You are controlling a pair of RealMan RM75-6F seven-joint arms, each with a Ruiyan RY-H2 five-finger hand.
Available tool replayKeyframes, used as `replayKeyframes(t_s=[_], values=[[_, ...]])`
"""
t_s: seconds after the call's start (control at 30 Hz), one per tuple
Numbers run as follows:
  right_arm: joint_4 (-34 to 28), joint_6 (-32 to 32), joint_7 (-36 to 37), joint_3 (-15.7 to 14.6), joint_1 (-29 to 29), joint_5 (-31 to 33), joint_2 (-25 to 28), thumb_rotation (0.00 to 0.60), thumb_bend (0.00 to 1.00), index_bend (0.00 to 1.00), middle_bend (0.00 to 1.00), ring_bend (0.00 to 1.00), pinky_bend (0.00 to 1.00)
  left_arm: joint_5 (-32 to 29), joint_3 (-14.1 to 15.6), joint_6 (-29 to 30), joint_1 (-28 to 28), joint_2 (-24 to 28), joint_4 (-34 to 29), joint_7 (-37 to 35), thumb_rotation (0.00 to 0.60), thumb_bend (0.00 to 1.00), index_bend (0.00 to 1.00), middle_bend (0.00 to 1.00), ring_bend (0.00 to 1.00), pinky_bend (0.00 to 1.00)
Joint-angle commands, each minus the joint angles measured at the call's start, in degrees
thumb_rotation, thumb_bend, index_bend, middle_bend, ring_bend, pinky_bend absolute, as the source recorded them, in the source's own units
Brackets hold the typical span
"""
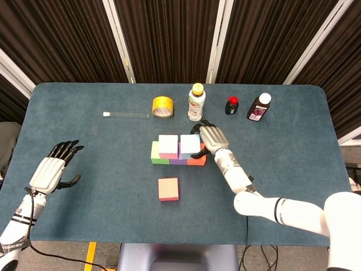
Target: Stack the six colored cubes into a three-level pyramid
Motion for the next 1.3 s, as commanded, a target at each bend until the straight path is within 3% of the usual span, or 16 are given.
replayKeyframes(t_s=[0.03, 1.3], values=[[0.29, 0.08, 0.16, -0.2, 0.23, 0.14, -0.21, 0.6, 0.27, 0.5, 0.3, 0.14, 0.25, 0.1, -0.1, -0.07, 0.04, -0.02, 0.11, -0.22, 0.6, 0.31, 0.13, 0.02, 0.01, 0.08], [1.01, 1.77, 0.24, -1.26, 2.1, 2.4, -1.57, 0.6, 0.27, 0.48, 0.3, 0.14, 0.24, 0.97, -0.62, -0.96, 0.46, -0.69, 2.13, -2.41, 0.6, 0.31, 0.12, 0.01, 0.01, 0.08]])
